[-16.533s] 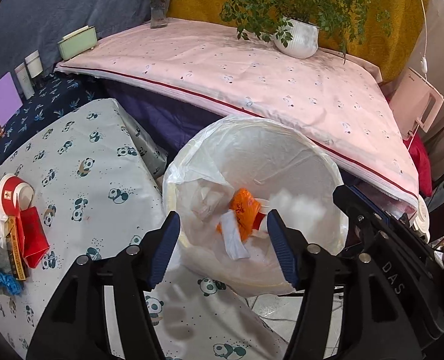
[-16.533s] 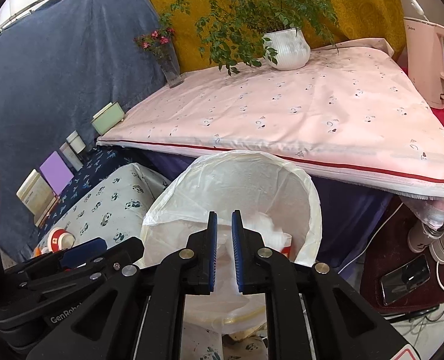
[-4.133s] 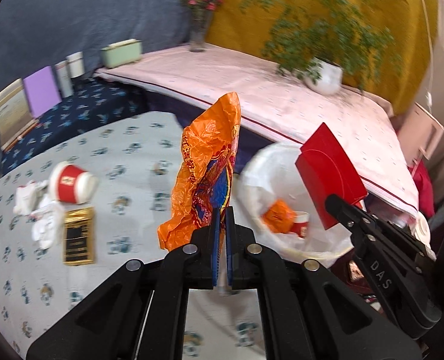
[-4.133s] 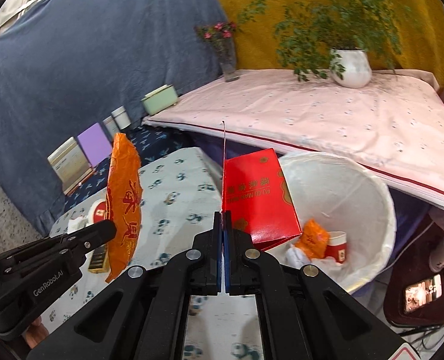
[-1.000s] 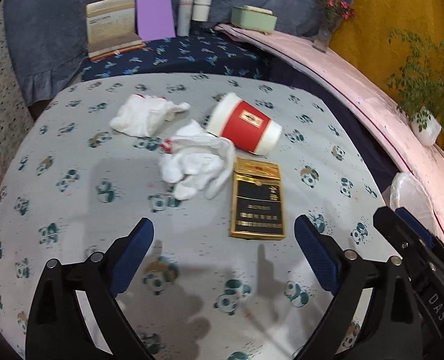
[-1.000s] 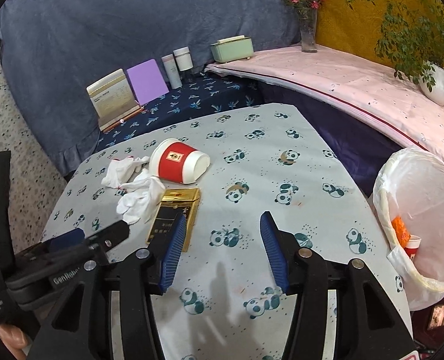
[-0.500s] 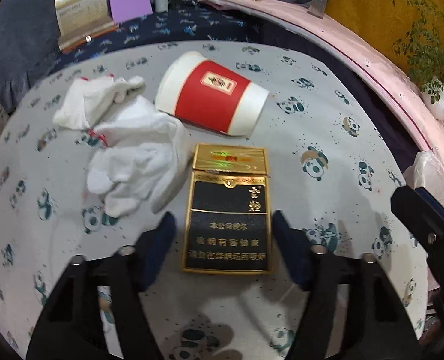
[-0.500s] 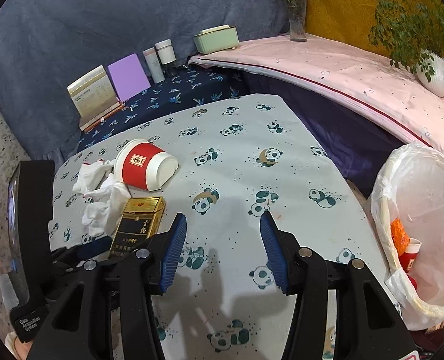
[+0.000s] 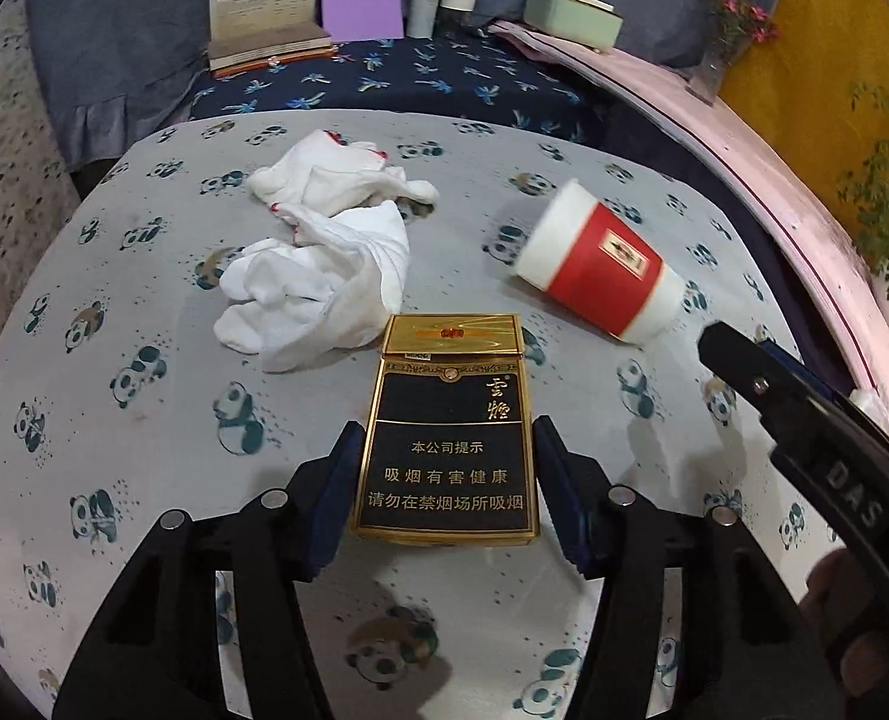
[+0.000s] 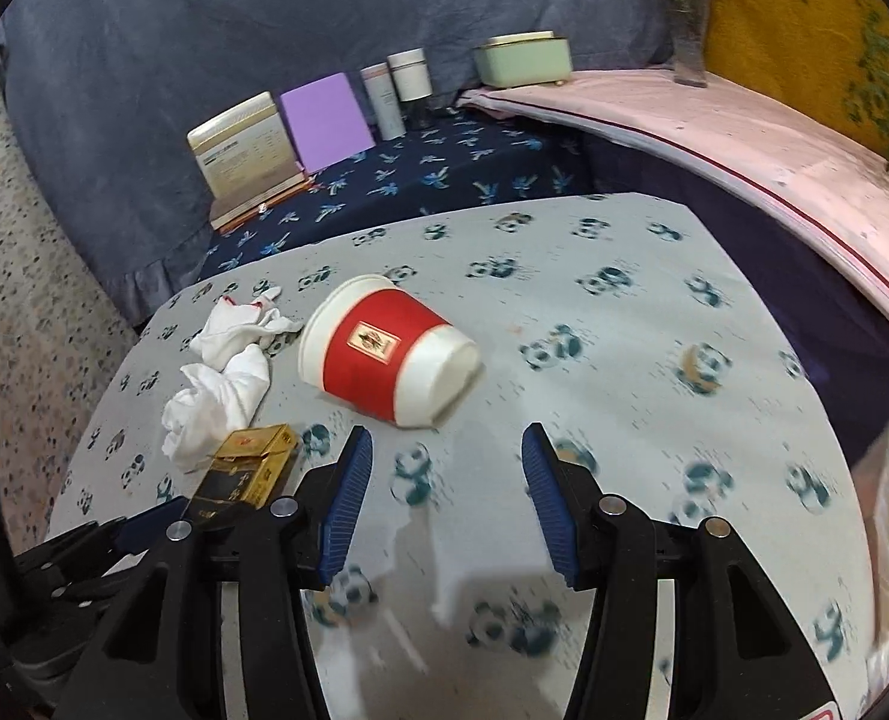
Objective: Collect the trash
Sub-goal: 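Grasp the gold-black cigarette box with the left tool while the right tool grasps the red-white paper cup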
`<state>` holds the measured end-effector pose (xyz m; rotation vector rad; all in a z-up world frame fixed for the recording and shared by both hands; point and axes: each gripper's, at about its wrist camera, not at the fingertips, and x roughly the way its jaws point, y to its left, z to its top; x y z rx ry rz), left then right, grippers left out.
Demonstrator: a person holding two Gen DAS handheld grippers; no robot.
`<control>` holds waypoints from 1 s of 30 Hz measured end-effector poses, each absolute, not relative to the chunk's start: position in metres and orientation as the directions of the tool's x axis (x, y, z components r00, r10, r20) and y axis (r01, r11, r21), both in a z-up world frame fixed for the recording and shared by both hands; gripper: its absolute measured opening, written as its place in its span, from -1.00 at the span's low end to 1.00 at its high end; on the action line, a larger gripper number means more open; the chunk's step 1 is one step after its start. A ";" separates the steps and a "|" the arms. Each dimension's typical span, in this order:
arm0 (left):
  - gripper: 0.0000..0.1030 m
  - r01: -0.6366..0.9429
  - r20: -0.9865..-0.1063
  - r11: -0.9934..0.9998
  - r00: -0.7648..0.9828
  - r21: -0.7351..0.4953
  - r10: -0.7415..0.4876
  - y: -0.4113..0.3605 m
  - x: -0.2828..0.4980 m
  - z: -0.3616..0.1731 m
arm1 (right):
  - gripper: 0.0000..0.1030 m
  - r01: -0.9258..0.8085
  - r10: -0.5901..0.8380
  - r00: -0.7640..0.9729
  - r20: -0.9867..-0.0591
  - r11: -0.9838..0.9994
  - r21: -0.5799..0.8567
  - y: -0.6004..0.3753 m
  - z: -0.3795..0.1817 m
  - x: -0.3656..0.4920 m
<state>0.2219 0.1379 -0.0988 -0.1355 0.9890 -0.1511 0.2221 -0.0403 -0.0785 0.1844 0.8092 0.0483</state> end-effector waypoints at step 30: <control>0.04 0.073 -0.821 0.970 0.520 -0.230 -0.234 0.126 0.246 -0.107 | 0.12 -0.123 0.213 0.617 -0.758 0.977 0.175 -0.034 -0.100 0.271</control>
